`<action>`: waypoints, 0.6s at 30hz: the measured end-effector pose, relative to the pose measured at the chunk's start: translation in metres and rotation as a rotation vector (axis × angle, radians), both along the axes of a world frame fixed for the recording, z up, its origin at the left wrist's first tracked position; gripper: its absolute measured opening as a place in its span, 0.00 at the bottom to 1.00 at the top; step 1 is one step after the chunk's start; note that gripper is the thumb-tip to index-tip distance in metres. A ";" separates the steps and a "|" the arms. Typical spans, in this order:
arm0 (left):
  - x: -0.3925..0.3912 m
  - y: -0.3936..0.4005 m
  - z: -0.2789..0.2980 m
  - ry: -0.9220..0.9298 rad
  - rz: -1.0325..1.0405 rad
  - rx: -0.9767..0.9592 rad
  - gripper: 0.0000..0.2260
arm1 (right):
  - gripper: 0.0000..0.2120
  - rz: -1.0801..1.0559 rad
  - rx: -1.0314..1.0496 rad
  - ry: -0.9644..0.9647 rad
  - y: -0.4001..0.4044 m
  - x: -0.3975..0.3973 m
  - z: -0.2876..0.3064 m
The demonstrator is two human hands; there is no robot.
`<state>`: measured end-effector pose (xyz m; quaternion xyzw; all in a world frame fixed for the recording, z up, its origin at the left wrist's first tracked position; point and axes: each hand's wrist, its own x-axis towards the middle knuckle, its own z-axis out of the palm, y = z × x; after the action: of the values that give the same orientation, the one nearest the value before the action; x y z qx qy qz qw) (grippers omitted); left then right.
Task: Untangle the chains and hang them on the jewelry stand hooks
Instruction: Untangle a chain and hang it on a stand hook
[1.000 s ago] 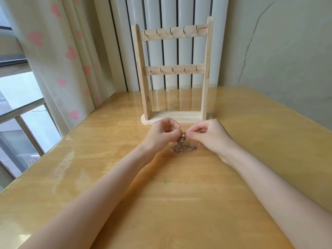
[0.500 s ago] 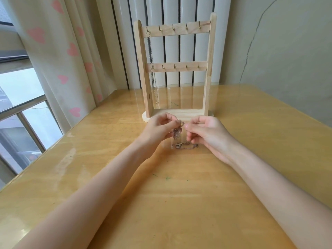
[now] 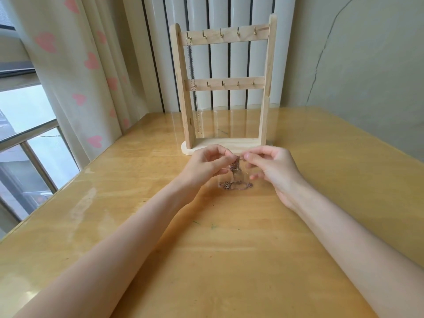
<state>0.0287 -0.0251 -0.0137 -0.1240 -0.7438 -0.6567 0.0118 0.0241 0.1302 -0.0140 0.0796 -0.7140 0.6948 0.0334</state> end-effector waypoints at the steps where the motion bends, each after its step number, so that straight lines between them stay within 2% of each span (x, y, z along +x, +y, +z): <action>1: 0.000 0.000 0.000 -0.014 0.002 0.038 0.04 | 0.04 -0.029 0.024 0.030 0.000 -0.002 -0.001; 5: -0.001 -0.001 0.003 -0.071 0.040 0.203 0.04 | 0.03 -0.086 0.109 0.107 -0.004 0.001 0.002; 7: 0.000 0.000 0.004 -0.059 0.062 0.186 0.04 | 0.07 -0.003 0.133 0.086 -0.007 0.005 0.002; 10: 0.000 0.003 0.003 -0.027 0.118 0.101 0.04 | 0.04 0.045 0.167 0.062 -0.010 0.007 0.001; 15: -0.001 0.002 0.004 -0.063 0.014 0.165 0.03 | 0.01 0.024 0.032 -0.022 -0.005 0.003 0.002; 18: -0.001 0.001 0.003 -0.071 -0.026 0.185 0.07 | 0.02 -0.038 0.017 -0.022 -0.002 0.001 0.001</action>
<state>0.0276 -0.0237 -0.0110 -0.1088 -0.6781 -0.7267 -0.0119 0.0254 0.1282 -0.0126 0.0586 -0.7217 0.6887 0.0382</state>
